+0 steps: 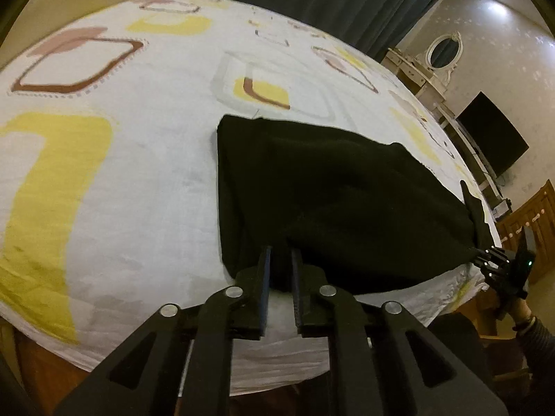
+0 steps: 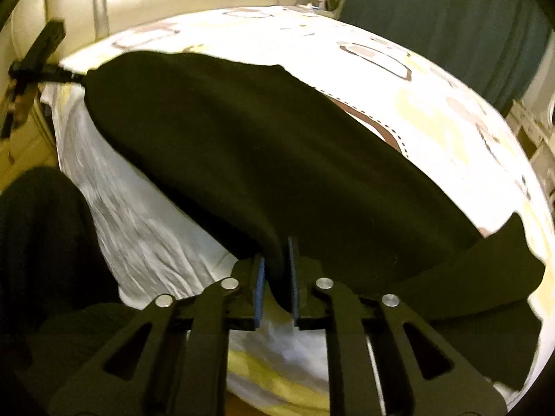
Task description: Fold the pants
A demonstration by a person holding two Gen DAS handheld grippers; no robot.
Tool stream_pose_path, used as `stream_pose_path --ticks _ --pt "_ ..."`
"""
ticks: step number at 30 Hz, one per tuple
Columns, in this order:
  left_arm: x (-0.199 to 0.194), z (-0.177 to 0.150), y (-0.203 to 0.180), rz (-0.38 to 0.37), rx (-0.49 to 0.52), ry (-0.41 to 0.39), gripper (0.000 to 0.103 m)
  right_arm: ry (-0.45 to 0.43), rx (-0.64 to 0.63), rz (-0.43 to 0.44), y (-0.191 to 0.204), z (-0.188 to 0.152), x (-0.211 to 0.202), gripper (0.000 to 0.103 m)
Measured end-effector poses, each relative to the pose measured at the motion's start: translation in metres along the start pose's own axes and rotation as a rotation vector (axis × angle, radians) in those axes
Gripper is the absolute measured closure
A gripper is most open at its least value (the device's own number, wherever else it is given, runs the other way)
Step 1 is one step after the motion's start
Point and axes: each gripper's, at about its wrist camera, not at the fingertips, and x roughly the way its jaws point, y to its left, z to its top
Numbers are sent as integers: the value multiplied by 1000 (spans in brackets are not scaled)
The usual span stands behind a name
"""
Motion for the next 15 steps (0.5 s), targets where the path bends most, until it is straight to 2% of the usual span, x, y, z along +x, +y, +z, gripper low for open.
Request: stream_pose_path --ticks 2,4,6,8,9,11,13,15 --pt "-11 -4 -5 16 15 -15 86 -29 76 34 -9 -4 -13 64" --pt "-23 -6 -11 24 33 -27 85 -65 153 60 -21 -6 -27 60" --pt "-32 -4 -19 49 55 -39 78 -116 274 79 -49 -6 -47 57" --pt "-38 1 -28 69 66 -57 61 -176 458 73 -95 -13 -66 51" --pt "-39 4 -33 75 69 -67 59 -197 522 66 -113 -17 -72 50" --pt "-36 14 -46 94 78 -87 47 -232 689 -13 -167 -31 -89 49" --pt "-30 24 -59 99 78 -109 40 -241 861 -131 -227 -53 -107 49" --pt "-19 32 -67 98 84 -107 39 -252 988 -203 -272 -79 -122 49"
